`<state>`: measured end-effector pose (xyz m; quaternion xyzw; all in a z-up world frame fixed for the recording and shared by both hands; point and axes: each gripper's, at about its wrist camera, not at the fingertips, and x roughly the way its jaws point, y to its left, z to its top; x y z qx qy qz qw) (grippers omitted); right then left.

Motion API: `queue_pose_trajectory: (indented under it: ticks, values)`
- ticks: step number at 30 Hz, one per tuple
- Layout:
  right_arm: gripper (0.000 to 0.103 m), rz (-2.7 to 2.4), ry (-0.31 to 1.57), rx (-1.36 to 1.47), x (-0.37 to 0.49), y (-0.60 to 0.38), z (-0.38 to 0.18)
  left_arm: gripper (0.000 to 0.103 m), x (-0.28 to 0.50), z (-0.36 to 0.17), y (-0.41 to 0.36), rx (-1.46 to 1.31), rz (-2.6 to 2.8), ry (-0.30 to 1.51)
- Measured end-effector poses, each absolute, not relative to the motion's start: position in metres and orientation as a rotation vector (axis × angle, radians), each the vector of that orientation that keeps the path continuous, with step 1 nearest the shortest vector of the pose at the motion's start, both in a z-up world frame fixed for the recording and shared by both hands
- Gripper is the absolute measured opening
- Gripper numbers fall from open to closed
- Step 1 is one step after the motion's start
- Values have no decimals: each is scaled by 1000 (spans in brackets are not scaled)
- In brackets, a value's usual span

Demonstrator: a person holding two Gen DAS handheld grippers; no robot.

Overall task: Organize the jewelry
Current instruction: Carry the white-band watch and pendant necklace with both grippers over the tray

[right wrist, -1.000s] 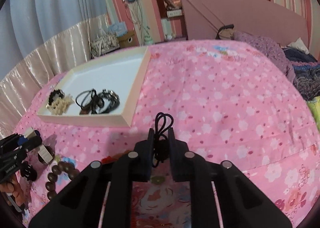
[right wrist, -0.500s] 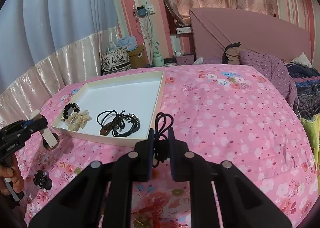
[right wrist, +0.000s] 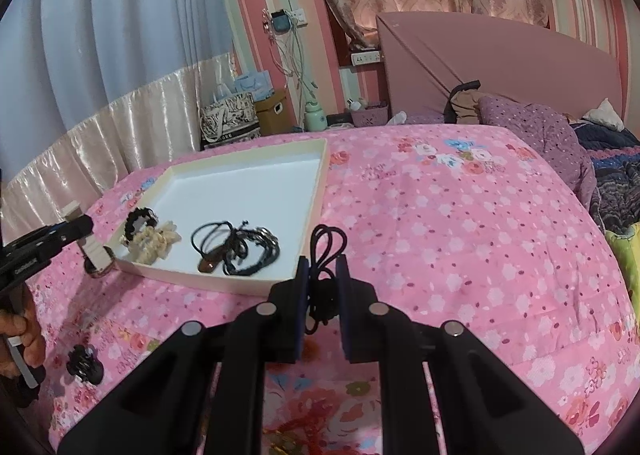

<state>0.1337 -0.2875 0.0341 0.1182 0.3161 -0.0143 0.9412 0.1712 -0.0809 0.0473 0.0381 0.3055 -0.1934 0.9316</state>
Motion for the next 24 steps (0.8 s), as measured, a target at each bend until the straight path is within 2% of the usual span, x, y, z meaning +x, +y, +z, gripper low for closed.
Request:
queue_pose_trajectory:
  ticks: [13,24]
  values:
    - [13,33,553,225,167,-259,83,25,209,72,-74,59,-366,586]
    - [13,74,568,220,200,-241,76,25,239,52,-74,47,-355,622]
